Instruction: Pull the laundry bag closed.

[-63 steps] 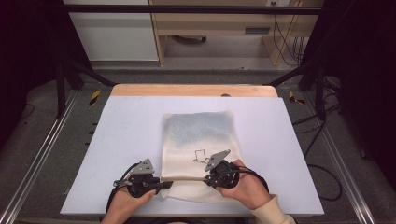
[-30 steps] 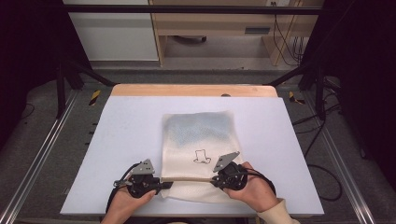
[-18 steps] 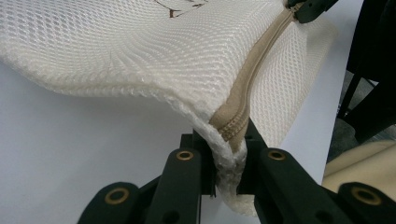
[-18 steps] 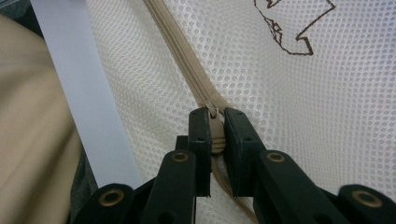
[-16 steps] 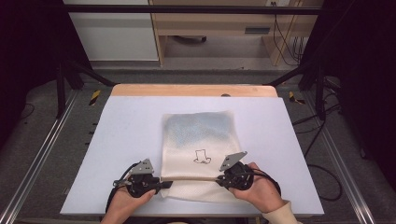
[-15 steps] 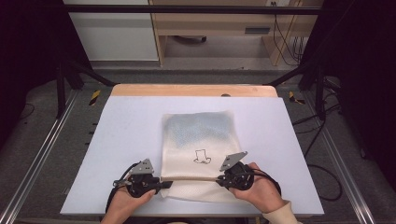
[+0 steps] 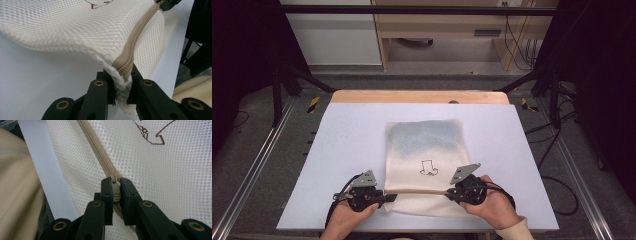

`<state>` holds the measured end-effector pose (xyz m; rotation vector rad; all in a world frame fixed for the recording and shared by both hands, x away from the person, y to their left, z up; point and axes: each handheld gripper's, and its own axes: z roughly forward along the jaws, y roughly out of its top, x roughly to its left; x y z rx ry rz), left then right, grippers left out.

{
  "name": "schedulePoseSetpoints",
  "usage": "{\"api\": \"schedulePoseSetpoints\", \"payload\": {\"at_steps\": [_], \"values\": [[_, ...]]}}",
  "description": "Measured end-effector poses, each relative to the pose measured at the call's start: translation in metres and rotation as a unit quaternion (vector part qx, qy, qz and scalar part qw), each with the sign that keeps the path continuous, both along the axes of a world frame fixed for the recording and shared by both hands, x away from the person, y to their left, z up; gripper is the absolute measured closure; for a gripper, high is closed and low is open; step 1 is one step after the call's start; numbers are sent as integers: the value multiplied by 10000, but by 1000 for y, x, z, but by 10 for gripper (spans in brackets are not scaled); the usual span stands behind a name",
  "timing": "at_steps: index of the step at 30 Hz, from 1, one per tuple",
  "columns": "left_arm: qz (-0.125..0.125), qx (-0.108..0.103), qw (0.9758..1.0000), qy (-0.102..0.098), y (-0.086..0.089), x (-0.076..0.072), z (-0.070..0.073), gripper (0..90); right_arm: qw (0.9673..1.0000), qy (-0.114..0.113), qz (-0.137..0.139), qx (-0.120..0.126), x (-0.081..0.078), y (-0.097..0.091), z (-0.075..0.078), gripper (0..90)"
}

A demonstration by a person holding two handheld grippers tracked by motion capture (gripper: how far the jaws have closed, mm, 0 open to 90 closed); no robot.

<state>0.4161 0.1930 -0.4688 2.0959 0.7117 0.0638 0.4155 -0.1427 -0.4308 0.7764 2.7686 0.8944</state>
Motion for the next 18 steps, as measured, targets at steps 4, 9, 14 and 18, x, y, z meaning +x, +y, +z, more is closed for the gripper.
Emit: {"api": "schedulePoseSetpoints", "payload": {"at_steps": [4,9,14,18], "values": [[-5,-3,10000,2,0,0,0,822,10000,-23,1,12,-1,-2,1,819],[-2,-2,10000,-2,0,0,0,822,10000,-25,-25,41,-1,-4,1,818],[1,2,10000,-4,0,0,0,822,10000,-35,-66,17,-1,-8,1,819],[5,-6,10000,-5,0,0,0,822,9999,-48,-114,27,-2,-11,2,818]]}}
